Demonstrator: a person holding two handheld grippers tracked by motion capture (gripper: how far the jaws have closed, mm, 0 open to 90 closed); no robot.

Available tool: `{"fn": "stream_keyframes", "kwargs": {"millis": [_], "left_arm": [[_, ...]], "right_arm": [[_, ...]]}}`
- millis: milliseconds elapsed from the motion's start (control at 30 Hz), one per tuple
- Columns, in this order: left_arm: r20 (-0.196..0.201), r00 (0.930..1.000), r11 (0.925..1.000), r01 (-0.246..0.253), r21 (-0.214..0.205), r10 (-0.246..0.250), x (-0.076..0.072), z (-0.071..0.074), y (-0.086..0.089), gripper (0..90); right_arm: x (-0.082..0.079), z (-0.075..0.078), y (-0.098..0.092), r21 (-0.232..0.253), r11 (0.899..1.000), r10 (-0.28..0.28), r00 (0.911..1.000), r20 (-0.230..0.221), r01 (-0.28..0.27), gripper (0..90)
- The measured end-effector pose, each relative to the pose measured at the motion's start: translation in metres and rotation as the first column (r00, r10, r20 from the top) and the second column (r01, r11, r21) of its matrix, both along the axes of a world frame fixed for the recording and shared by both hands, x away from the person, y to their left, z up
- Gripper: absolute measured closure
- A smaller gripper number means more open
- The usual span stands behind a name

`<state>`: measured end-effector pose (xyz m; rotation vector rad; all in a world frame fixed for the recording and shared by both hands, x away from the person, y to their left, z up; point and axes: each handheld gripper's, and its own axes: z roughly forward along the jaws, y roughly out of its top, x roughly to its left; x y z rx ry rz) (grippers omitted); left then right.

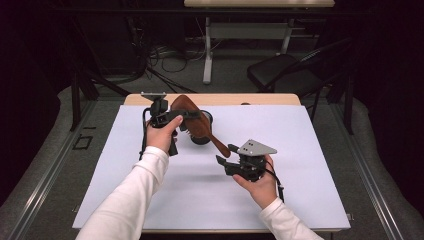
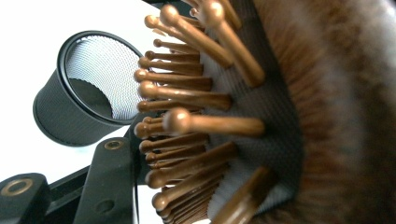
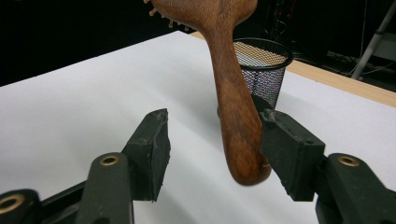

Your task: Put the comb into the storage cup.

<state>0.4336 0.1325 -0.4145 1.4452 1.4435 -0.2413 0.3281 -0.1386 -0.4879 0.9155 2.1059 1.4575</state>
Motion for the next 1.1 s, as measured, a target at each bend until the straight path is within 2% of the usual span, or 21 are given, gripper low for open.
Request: {"fn": "stream_keyframes", "kwargs": {"millis": [167, 300, 533, 667, 900, 1100], "left_arm": [[0.013, 0.9998, 0.9991, -0.017, 0.039, 0.017, 0.005, 0.005, 0.002, 47.2], [0.008, 0.9994, 0.9993, -0.034, 0.017, 0.033, 0.008, 0.006, 0.004, 47.2], [0.013, 0.9978, 0.9979, -0.064, 0.006, 0.064, 0.014, 0.009, 0.009, 47.2], [0.017, 0.997, 0.9972, -0.075, -0.001, 0.075, 0.018, 0.011, 0.011, 47.1], [0.036, 0.9938, 0.9944, -0.105, -0.009, 0.105, 0.024, 0.016, 0.014, 47.0], [0.043, 0.9913, 0.9921, -0.125, 0.013, 0.124, 0.03, 0.022, 0.017, 46.9]], "right_arm": [[0.0, 0.001, -0.003, 0.0, 1.0, -0.009, 1.0, -0.002, 0.009, 42.6], [0.0, 0.0, -0.006, 0.003, 1.0, -0.02, 0.9997, -0.012, 0.02, 43.0], [-0.001, -0.001, -0.012, 0.02, 0.999, -0.024, 0.9983, -0.054, 0.025, 41.4], [-0.001, 0.0, -0.016, 0.02, 0.998, -0.049, 0.9959, -0.076, 0.051, 38.8], [-0.002, 0.003, -0.025, 0.019, 0.997, -0.072, 0.9954, -0.064, 0.073, 37.0], [-0.004, 0.004, -0.028, 0.016, 0.997, -0.075, 0.9959, -0.05, 0.076, 33.9]]}}
